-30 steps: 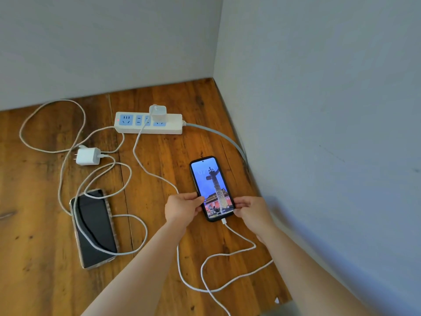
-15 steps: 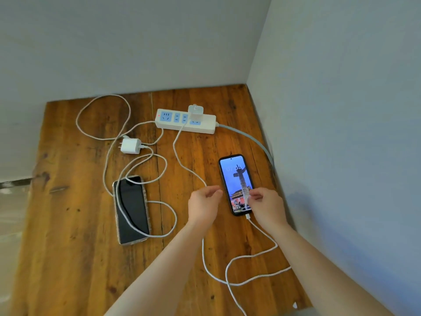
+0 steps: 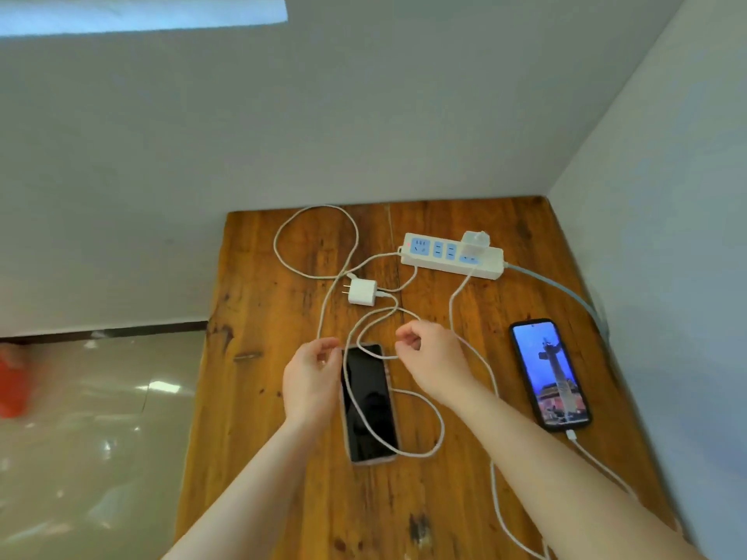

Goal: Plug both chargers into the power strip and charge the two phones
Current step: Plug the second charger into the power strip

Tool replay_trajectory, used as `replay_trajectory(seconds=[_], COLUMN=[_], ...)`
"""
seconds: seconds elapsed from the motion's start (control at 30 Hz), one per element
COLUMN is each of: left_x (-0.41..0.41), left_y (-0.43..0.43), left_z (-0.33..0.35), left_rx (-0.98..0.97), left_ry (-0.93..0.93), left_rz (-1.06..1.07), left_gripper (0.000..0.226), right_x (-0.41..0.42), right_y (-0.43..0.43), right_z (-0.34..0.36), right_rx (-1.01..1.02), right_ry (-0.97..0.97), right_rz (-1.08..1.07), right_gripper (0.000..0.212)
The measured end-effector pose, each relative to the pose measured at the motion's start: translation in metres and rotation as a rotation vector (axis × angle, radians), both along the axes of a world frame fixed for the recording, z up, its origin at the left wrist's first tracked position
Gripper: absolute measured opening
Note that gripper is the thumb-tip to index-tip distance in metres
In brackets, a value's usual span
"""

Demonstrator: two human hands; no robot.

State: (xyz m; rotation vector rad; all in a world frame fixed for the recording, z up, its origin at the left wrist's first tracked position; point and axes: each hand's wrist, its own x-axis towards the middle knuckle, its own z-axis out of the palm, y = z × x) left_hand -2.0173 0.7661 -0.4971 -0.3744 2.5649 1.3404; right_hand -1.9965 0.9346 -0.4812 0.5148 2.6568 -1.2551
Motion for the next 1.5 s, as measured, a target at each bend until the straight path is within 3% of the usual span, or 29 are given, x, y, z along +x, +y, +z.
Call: replay_trajectory(seconds=[0.2, 0.3, 0.47, 0.53, 0.63, 0.67, 0.77, 0.87, 0.93, 1.03, 1.2, 1.33, 1.5], left_x=[-0.067, -0.094, -0.107, -0.111, -0.122, -0.125, -0.124, -0.116, -0.119, -0.141, -0.186, -0.218, -0.232], left_y=[-0.053, -0.066, -0.064, -0.061, -0.048, -0.040, -0.015, 0.001, 0.009, 0.025, 0.056, 0.081, 0.100], left_z=[-0.030, -0.046, -0.059, -0.058, -0.052, -0.050, -0.040, -0.033, -0.034, -0.039, -0.048, -0.056, -0.064], left_rx=[-0.224, -0.291, -0.244, -0.210, -0.182, -0.151, 0.051, 0.064, -0.051, -0.200, -0.312, -0.258, -0.003], left_ry=[0.087, 0.109, 0.179, 0.177, 0.206, 0.199, 0.069, 0.024, 0.060, 0.148, 0.305, 0.295, 0.214], left_rz=[-0.638, -0.902, -0.933, -0.872, -0.838, -0.847, -0.868, -0.945, -1.028, -1.049, -1.035, -1.082, -1.115], left_gripper=[0.037, 0.042, 0.045, 0.046, 0.050, 0.050, 0.051, 0.054, 0.054, 0.056, 0.060, 0.065, 0.060], right_x=[-0.081, -0.102, -0.104, -0.101, -0.097, -0.096, -0.094, -0.093, -0.094, -0.101, -0.135, -0.155, -0.166], right_y=[-0.040, -0.050, -0.052, -0.050, -0.049, -0.048, -0.038, -0.022, -0.011, 0.009, 0.026, 0.031, 0.039], right_z=[-0.036, -0.060, -0.074, -0.067, -0.038, -0.028, -0.005, 0.014, 0.023, 0.023, 0.008, -0.007, -0.011], right_rx=[0.303, 0.422, 0.648, 0.478, -0.202, -0.331, -0.525, -0.643, -0.554, -0.217, 0.178, 0.287, 0.307], right_ry=[0.028, -0.060, 0.006, 0.029, 0.084, 0.128, 0.209, 0.204, 0.152, 0.066, -0.079, -0.126, -0.205], right_rz=[-0.066, -0.039, -0.036, -0.090, -0.293, -0.337, -0.415, -0.474, -0.513, -0.538, -0.509, -0.554, -0.587], right_gripper=[0.055, 0.068, 0.055, 0.052, 0.040, 0.031, 0.013, 0.020, 0.032, 0.043, 0.041, 0.041, 0.029])
